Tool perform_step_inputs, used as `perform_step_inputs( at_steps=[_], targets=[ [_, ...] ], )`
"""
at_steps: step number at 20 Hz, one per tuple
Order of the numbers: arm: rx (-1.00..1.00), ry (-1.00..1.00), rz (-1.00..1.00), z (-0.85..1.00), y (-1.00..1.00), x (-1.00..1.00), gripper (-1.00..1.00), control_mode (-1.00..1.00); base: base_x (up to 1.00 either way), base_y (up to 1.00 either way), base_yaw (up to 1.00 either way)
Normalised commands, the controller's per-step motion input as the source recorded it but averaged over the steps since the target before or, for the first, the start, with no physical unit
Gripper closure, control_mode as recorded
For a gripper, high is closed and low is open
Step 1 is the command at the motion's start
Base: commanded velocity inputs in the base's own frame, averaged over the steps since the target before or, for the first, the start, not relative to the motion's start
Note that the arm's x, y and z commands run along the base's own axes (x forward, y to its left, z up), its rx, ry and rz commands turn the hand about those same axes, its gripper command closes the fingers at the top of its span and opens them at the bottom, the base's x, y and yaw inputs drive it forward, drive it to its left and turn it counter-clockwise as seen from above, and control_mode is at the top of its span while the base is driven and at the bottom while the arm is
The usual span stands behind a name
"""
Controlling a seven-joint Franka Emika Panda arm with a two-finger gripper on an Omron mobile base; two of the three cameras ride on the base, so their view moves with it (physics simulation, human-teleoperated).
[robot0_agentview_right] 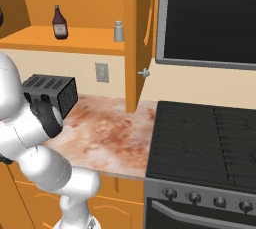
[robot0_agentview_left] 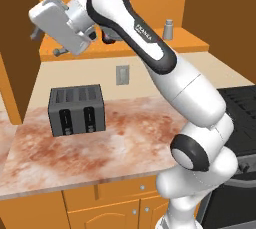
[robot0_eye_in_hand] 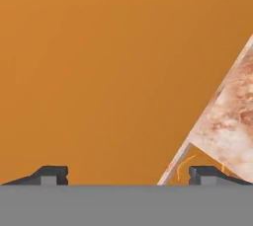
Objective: Move the ketchup and shaker from the cabinet to the dining counter.
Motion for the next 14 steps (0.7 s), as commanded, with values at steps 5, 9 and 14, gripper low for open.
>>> perform_step_inputs(
  at_steps=[5,9,14],
  targets=[
    [-0.22,-0.23,0.0,-0.14,-0.73,-0.27,-1.0,-1.0,0.0,0.0,0.0],
    [-0.17,-0.23,-0.03,-0.12,-0.76,-0.13,-1.0,-1.0,0.0,0.0,0.0],
    [-0.13,-0.25,-0.04,-0.15,-0.77,-0.04,-1.0,-1.0,0.0,0.0,0.0]
  ],
)
